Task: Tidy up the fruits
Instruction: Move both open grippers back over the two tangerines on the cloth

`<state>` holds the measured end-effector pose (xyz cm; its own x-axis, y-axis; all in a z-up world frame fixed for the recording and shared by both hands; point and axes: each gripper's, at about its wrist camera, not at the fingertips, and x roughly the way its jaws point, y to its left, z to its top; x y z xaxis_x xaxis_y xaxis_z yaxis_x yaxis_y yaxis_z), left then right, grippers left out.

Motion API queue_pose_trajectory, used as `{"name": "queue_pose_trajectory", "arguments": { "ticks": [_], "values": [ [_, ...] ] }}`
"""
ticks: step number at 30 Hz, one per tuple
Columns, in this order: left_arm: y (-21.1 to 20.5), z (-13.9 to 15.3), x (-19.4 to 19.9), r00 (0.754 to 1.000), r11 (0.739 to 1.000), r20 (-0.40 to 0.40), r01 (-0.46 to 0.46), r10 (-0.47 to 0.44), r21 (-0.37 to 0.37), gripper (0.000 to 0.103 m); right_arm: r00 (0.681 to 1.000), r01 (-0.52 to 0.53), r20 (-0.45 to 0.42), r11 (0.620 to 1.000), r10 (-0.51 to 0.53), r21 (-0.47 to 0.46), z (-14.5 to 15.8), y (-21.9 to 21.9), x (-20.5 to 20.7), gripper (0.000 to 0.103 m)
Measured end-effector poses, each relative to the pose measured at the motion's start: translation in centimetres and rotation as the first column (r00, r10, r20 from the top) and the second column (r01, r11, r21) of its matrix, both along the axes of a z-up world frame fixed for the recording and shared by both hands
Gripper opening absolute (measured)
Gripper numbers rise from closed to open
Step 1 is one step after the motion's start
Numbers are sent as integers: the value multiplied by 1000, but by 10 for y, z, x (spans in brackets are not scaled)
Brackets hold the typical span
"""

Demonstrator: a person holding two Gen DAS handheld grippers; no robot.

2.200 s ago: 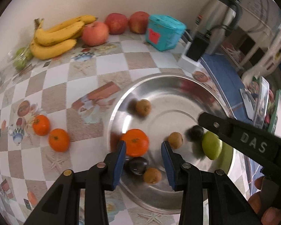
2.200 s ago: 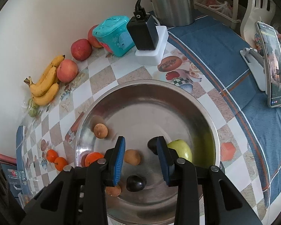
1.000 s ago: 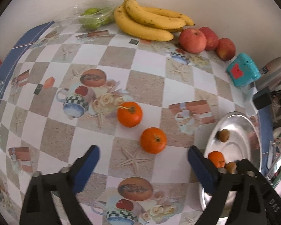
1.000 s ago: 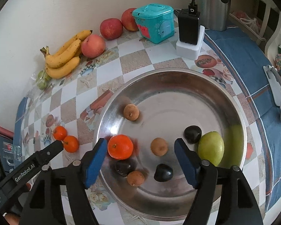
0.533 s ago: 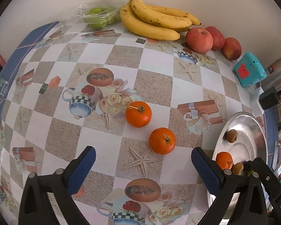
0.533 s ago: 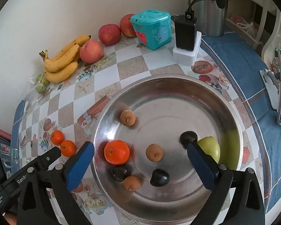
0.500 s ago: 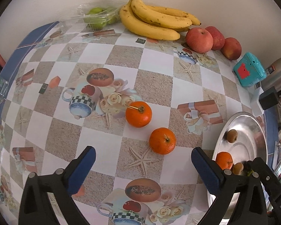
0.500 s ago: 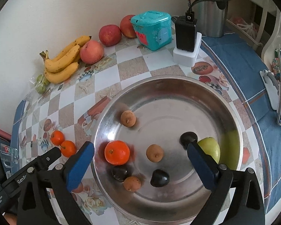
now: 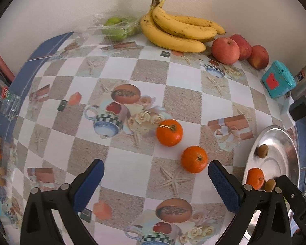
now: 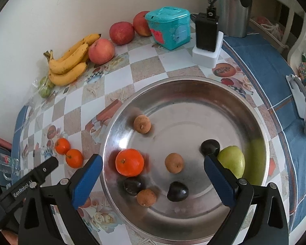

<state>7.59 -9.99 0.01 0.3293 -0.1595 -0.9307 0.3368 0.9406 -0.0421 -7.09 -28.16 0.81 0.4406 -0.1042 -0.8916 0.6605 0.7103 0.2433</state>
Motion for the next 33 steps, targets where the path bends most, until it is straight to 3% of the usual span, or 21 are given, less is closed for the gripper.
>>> {"name": "queue_pose_trajectory", "arguments": {
  "ticks": [6,17,33],
  "values": [
    [11,4,4,1000,1000,12,-22,22,1,103,999,-30,-13,999,30,-15,1,8,5,100],
    [40,12,16,993,994,102,-67,58,85,103,997,-69,-27,997,68,-42,3,19,14,99],
    [85,23,27,981,983,147,-145,129,110,103,971,-239,7,966,241,-95,21,84,54,99]
  ]
}}
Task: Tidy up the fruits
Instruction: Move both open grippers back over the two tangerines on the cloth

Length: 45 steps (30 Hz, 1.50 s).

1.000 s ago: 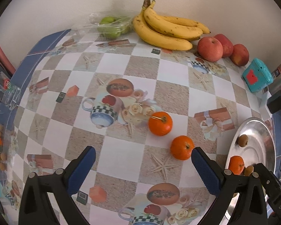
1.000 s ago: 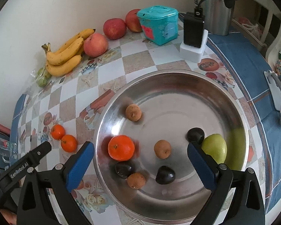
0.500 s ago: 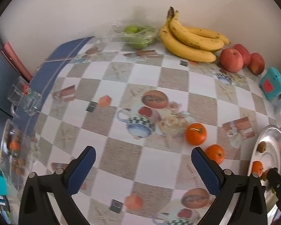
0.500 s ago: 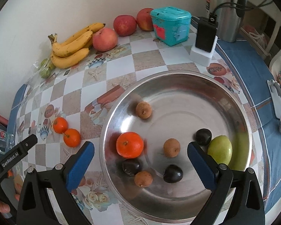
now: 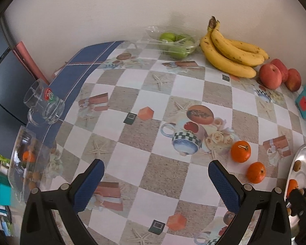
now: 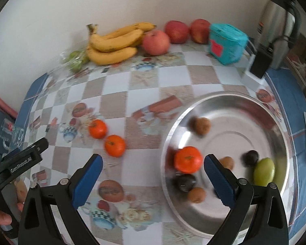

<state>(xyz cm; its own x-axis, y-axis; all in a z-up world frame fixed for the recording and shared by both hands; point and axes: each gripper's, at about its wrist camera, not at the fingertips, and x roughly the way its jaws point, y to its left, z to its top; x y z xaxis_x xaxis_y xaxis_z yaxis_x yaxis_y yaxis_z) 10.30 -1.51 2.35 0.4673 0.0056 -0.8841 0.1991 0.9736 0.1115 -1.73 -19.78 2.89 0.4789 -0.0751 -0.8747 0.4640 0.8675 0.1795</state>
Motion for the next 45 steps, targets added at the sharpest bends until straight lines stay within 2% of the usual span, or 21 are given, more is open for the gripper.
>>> {"name": "queue_pose_trajectory", "arguments": {
  "ticks": [10,22,35,36,38,42,44,45],
  "values": [
    [21,8,4,999,998,10,-49,50,-32,103,991,-131,11,991,131,-27,1,45,25,99],
    [30,-3,11,996,995,-23,-85,84,-52,103,988,-155,16,987,156,-44,-10,53,38,99],
    [4,-31,22,995,991,-86,-50,40,-120,103,987,-163,10,987,163,-3,-33,43,47,98],
    [2,-32,23,995,991,-88,-48,37,-128,103,986,-164,9,986,164,-3,-35,42,48,97],
    [-2,-34,24,996,988,-89,-41,27,-152,103,987,-160,8,987,160,-4,-37,41,49,80],
    [-9,-39,26,996,981,-89,-23,5,-194,102,990,-141,-3,990,141,1,-45,35,50,72],
    [-14,-42,26,996,978,-91,-8,-11,-211,101,991,-132,0,991,132,8,-47,32,50,55],
    [-17,-43,27,996,976,-87,2,-21,-217,100,992,-125,1,992,125,9,-48,30,50,53]
  ]
}}
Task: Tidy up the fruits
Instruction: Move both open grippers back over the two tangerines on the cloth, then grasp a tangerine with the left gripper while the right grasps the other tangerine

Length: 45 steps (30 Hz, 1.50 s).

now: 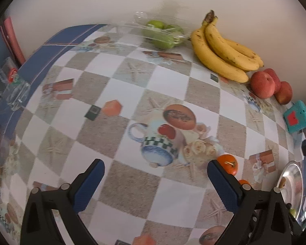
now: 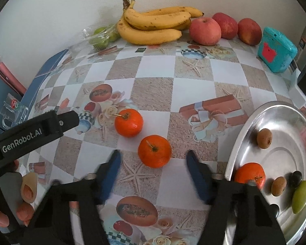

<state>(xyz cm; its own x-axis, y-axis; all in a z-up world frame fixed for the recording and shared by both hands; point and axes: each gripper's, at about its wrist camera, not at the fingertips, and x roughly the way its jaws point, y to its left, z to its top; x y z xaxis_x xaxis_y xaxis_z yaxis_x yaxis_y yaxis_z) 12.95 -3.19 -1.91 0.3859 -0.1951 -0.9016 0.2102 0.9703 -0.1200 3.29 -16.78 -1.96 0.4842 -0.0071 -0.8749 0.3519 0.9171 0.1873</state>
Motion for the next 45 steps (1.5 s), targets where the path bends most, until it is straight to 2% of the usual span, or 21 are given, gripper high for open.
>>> {"name": "queue_pose_trajectory", "arguments": {
  "ticks": [3,9,16,19,21,27,29,31,34,36,39,45],
  "values": [
    [-7,1,0,1000,1000,12,28,-28,-15,97,1000,13,5,1000,-13,22,-5,-6,0,52],
    [-18,7,-2,996,996,37,80,-79,-39,94,1000,1,20,999,-1,42,-6,-3,3,38],
    [-27,13,-5,990,990,62,128,-124,-63,89,998,28,57,998,-31,56,3,-10,-3,37],
    [-35,13,-7,985,984,66,162,-157,-77,81,996,46,79,998,-50,51,12,-16,-7,37],
    [-42,12,-9,981,977,59,192,-187,-92,71,994,60,90,997,-65,55,17,-21,-10,36],
    [-61,6,-16,968,959,49,252,-248,-127,65,988,107,105,992,-114,67,26,-36,-21,36],
    [-65,2,-17,966,957,37,258,-255,-131,61,986,116,112,990,-125,82,28,-41,-23,36],
    [-68,-2,-18,965,955,25,263,-262,-135,52,984,133,111,988,-142,81,30,-45,-27,36],
    [-72,-8,-19,964,954,7,265,-267,-137,49,981,148,116,985,-158,88,32,-50,-31,36],
    [-73,-10,-20,962,954,0,269,-272,-135,42,979,153,121,984,-163,91,34,-52,-33,36],
    [-76,-12,-21,962,955,3,271,-273,-116,37,978,153,125,984,-164,93,36,-53,-34,36],
    [-73,-10,-20,964,956,-1,263,-265,-133,36,979,151,127,984,-162,96,37,-52,-35,36]
  ]
}}
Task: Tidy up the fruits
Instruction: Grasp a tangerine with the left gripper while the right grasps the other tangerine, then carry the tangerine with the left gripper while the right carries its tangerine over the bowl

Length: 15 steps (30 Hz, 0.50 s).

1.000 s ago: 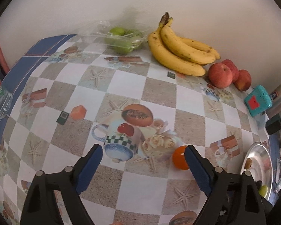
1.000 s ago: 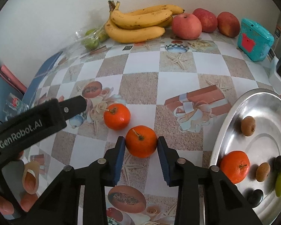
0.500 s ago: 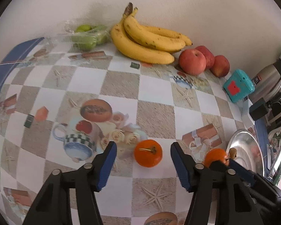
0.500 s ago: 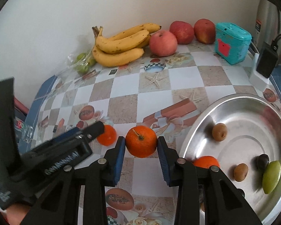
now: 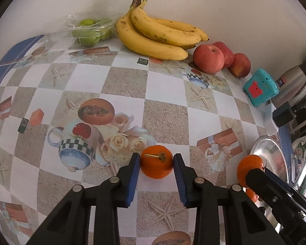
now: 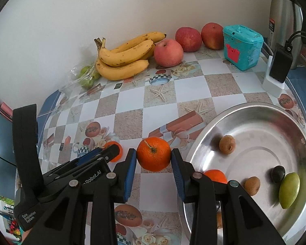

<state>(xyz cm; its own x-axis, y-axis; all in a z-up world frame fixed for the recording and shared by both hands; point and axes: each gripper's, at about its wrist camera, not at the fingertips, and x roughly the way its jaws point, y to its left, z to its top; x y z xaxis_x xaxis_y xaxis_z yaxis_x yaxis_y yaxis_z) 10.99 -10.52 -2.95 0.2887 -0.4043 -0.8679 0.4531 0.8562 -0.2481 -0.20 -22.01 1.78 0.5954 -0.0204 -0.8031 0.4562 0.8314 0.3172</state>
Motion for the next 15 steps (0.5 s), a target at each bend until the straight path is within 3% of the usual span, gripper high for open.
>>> {"name": "queue_pose_trajectory", "arguments": {
  "ticks": [15],
  "values": [
    [-1,38,-11,998,999,66,15,-13,-31,35,997,75,5,997,-75,30,5,-22,-19,36]
  ]
}}
